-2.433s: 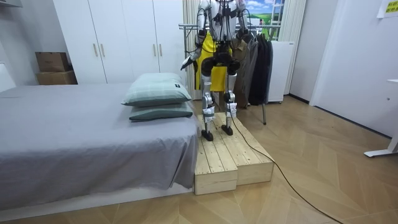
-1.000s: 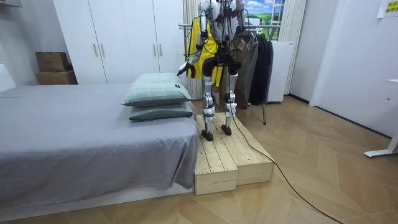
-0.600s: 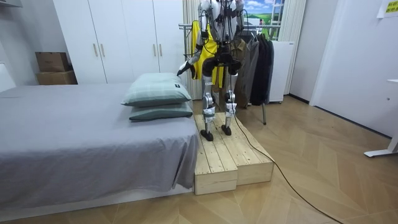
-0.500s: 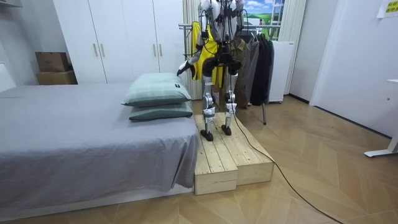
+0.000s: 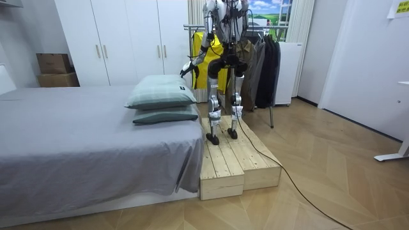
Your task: Hang clothes
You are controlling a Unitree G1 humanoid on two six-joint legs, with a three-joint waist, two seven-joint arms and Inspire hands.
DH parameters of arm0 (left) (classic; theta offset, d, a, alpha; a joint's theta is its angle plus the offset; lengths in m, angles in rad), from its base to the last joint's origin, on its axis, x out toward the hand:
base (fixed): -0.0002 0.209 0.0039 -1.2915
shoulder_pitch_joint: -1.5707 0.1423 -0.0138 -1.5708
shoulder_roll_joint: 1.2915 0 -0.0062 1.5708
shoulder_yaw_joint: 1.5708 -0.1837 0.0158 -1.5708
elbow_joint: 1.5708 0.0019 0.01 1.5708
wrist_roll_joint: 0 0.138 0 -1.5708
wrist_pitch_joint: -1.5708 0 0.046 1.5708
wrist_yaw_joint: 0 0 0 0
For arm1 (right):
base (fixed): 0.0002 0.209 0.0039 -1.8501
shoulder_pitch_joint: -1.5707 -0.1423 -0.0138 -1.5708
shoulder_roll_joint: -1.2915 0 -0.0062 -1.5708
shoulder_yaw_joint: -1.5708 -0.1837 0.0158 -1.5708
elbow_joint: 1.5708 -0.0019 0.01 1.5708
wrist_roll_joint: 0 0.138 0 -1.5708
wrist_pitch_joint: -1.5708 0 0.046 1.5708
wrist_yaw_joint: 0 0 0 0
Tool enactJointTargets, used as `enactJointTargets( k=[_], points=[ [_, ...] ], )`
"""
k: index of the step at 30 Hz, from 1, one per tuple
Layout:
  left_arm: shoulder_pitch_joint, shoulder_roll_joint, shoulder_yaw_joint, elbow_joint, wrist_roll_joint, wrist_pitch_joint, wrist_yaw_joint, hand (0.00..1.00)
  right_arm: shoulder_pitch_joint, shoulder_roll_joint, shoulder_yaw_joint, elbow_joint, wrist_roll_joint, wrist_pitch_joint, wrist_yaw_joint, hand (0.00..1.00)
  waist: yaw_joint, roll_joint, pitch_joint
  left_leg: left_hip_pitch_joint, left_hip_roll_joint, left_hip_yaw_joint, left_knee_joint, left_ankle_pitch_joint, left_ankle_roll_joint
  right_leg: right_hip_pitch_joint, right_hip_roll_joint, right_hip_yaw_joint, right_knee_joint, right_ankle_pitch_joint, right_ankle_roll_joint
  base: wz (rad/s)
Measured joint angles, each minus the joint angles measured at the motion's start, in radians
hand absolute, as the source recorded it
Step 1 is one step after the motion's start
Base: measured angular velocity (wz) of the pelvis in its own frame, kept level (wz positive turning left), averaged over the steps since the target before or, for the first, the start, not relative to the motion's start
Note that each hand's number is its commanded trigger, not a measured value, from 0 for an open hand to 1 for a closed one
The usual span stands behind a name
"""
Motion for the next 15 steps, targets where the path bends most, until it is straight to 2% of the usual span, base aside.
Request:
enactJointTargets(
  k=[6,15],
  points=[
    [-0.009,0.001,-0.001,-0.001,-0.033,-0.005,-0.018,0.00,-0.030,-0.013,0.017,0.051,-0.001,0.000,0.044,1.00,0.005,0.000,0.0001,0.001,-0.004,-0.003,0.002,0.000,0.000,0.003,-0.005,-0.008,-0.001,0.000,0.000,0.01],
    [-0.016,0.002,-0.003,-0.020,-0.080,-0.005,-0.035,0.00,-0.032,-0.011,0.016,0.132,-0.004,-0.005,0.043,1.00,0.012,-0.001,0.0001,0.035,-0.005,-0.027,0.003,0.000,0.000,0.049,-0.005,-0.030,-0.022,-0.002,0.002,0.07]
  ],
)
